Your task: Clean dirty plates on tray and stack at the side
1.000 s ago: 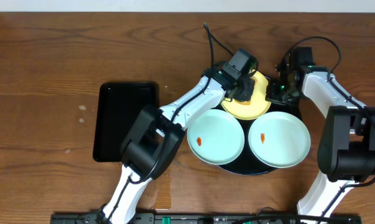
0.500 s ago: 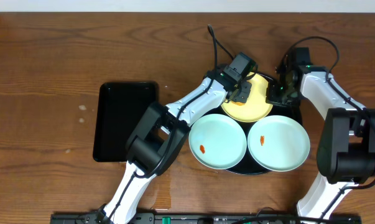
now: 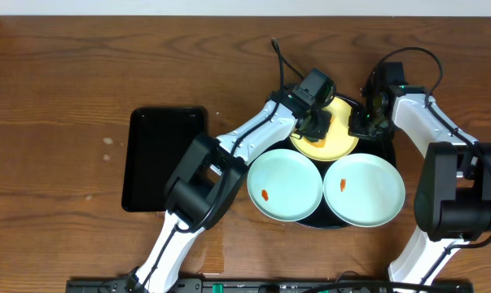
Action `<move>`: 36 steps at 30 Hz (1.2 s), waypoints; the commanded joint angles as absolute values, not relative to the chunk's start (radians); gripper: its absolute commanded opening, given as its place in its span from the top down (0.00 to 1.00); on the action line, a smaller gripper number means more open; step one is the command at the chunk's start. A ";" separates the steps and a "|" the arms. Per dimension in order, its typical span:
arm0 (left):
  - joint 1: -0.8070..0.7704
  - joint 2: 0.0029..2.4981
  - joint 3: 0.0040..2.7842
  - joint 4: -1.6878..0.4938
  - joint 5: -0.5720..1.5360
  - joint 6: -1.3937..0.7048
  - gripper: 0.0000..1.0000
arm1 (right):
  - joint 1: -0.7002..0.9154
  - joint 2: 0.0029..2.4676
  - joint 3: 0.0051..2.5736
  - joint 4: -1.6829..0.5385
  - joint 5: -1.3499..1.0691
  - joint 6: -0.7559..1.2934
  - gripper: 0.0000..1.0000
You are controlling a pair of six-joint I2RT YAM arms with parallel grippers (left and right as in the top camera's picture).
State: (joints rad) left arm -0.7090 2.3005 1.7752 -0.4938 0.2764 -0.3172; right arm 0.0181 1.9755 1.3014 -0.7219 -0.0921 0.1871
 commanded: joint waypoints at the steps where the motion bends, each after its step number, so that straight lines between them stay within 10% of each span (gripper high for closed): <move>1: -0.707 2.365 1.786 -0.543 0.155 -0.281 0.93 | 0.021 1.953 1.294 -0.734 -0.041 0.195 0.99; 14: -0.702 2.389 1.790 -0.572 -0.276 -0.056 0.92 | 0.021 1.953 1.294 -0.744 -0.041 0.194 0.99; 36: -0.683 2.245 2.047 -0.826 -0.293 -0.192 0.93 | 0.021 1.942 1.305 -0.752 0.030 0.194 0.99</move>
State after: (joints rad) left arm -0.6987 2.3241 2.0209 -0.8040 -0.2642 -0.1295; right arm 0.0200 1.9682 1.3014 -0.7437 -0.0505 0.1925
